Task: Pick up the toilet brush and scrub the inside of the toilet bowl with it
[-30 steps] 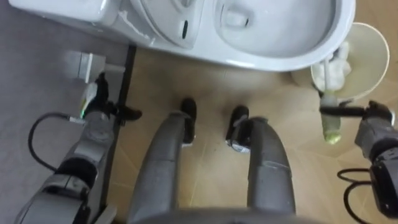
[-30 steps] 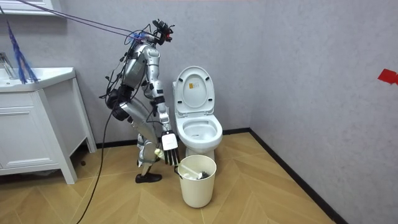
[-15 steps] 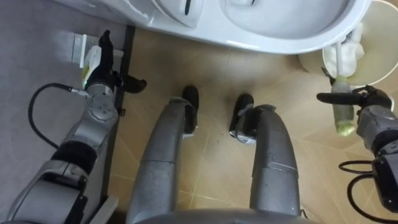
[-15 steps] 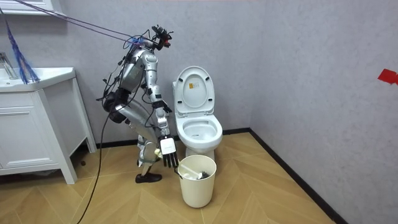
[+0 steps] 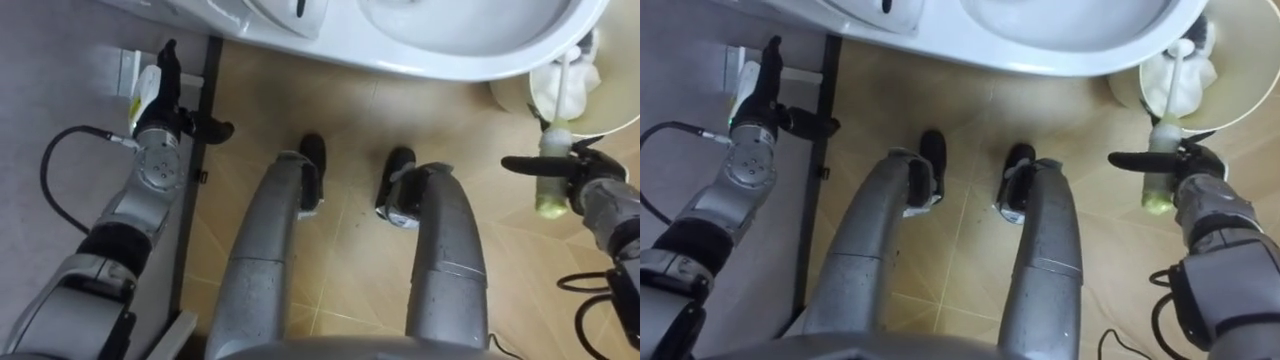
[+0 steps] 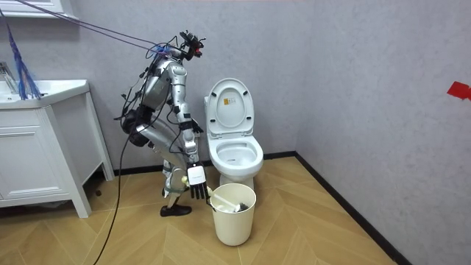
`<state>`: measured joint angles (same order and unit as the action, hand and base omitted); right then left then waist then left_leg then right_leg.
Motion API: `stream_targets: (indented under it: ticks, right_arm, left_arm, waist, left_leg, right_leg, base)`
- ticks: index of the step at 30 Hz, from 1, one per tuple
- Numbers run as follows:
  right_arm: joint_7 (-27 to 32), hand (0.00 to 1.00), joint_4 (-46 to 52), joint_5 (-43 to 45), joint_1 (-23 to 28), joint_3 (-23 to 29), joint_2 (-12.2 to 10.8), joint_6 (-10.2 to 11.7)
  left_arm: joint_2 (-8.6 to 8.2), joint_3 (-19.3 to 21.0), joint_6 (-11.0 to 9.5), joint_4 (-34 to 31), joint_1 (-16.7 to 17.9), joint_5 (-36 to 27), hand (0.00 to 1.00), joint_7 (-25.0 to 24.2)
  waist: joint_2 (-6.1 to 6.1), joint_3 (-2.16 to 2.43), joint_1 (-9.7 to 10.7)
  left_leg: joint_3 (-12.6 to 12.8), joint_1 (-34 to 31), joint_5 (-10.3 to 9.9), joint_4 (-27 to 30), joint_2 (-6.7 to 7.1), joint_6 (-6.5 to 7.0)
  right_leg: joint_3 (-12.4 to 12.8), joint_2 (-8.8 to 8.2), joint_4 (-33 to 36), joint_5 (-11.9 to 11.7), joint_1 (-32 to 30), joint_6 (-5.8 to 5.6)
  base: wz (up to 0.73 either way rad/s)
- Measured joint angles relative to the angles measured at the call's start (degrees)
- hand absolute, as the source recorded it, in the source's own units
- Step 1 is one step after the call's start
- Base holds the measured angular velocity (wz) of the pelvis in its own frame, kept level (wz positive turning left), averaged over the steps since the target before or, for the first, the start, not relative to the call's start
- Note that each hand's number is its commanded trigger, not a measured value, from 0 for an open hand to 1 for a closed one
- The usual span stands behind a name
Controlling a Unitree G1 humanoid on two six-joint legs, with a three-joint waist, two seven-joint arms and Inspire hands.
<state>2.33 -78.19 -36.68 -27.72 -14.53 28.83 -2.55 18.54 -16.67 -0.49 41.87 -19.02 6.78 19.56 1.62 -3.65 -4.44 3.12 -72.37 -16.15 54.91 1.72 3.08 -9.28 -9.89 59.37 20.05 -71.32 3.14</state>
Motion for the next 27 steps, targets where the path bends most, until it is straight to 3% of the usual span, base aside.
stream_targets:
  ticks: [2, 3, 4, 13, 22, 27]
  right_arm:
    - [0.03, 0.00, 0.00, 0.00, 0.00, -0.02, 0.00, 0.00]
    - [0.04, 0.69, 0.01, 0.00, 0.00, -0.02, 0.00, 0.01]
    - [0.04, 1.00, 0.01, 0.00, 0.00, -0.04, 0.00, 0.02]
    - [0.31, 1.00, -0.05, -0.46, 0.28, -1.83, 0.10, -0.02]
    - [0.74, 1.00, 0.10, -9.27, 0.41, -1.85, -0.30, -0.80]
    - [0.60, 1.00, -0.16, -11.27, 0.83, -1.82, -0.64, -1.29]
  left_arm:
    - [0.07, -0.37, 0.00, -0.09, -0.05, 0.00, 0.00, 0.08]
    - [0.07, -0.43, 0.00, -0.12, -0.08, 0.00, 0.00, 0.14]
    - [0.07, -0.43, 0.00, -0.11, -0.12, 0.00, 0.00, 0.16]
    - [0.22, -1.69, 0.01, -0.26, -0.02, -0.52, 0.00, 0.71]
    - [0.21, -3.99, 0.02, -0.39, 0.19, -2.46, 0.00, 1.02]
    - [0.21, -4.28, 0.03, -1.26, 2.08, -2.32, 0.00, 1.00]
  waist:
    - [0.06, 0.02, -0.08]
    - [0.09, 0.03, -0.11]
    - [0.10, 0.03, -0.14]
    - [0.38, 0.02, -0.55]
    - [0.38, 0.02, -0.46]
    - [0.38, 0.03, -0.44]
  left_leg:
    - [0.02, -0.34, -0.03, 0.25, 0.02, -0.05]
    - [0.01, -0.64, -0.08, 0.52, 0.00, -0.09]
    - [0.03, -0.79, -0.08, 0.61, 0.00, -0.09]
    - [0.01, -1.02, -0.09, 1.09, 0.07, -0.13]
    - [0.18, -1.02, -0.13, 1.29, 0.00, -0.11]
    - [-0.17, 0.71, -0.11, 0.91, -0.10, -0.12]
  right_leg:
    - [0.07, -0.01, 0.31, 0.08, -0.37, 0.05]
    - [0.05, 0.00, 0.51, 0.14, -0.66, 0.10]
    - [0.04, 0.02, 0.58, 0.14, -0.79, 0.10]
    - [0.66, 0.01, 1.30, 0.19, -1.18, 0.12]
    - [0.76, 0.08, 1.38, 0.19, -1.12, 0.12]
    - [-0.24, 0.12, 0.46, 0.15, 1.15, 0.13]
  base:
    - [0.00]
    - [0.00]
    - [0.00]
    - [0.00]
    - [0.00]
    - [0.00]
